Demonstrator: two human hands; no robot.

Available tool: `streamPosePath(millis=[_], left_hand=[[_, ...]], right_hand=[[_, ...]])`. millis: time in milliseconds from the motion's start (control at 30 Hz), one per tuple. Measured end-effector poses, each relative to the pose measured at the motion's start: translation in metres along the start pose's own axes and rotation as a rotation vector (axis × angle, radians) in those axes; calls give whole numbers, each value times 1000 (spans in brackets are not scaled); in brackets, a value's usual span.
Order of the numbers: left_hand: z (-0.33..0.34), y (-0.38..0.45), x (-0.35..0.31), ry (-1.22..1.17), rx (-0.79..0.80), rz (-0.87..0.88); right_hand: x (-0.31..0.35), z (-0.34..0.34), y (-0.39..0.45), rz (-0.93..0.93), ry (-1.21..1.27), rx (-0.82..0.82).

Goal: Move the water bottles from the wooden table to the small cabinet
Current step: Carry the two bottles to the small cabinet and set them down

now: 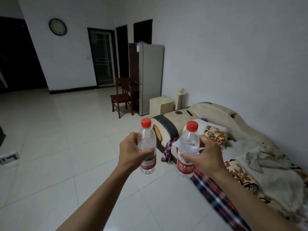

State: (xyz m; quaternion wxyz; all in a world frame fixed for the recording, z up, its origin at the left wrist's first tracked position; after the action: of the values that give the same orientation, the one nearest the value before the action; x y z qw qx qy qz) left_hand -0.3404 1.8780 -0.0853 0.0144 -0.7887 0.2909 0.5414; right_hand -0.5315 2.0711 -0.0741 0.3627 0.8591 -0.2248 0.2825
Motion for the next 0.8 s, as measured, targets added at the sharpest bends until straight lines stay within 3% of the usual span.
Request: streamPosePath(millis=[800], left_hand=[[100,320,68,43,-78,-30]], right_hand=[[-134,144,323,-6,88,66]])
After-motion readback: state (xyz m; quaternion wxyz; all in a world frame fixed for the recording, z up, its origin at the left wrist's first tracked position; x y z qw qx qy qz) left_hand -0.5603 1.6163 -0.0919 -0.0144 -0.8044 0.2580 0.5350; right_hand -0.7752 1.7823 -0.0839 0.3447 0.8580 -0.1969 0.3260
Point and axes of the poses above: each hand's wrist, its own y-axis towards the middle knuckle, its own z-axis out of the palm, x = y × z, the point moved 10 cm from there along y, towards the middle knuckle, and after that the axes turned 4 degrees about -z, right-handed, at the moved point
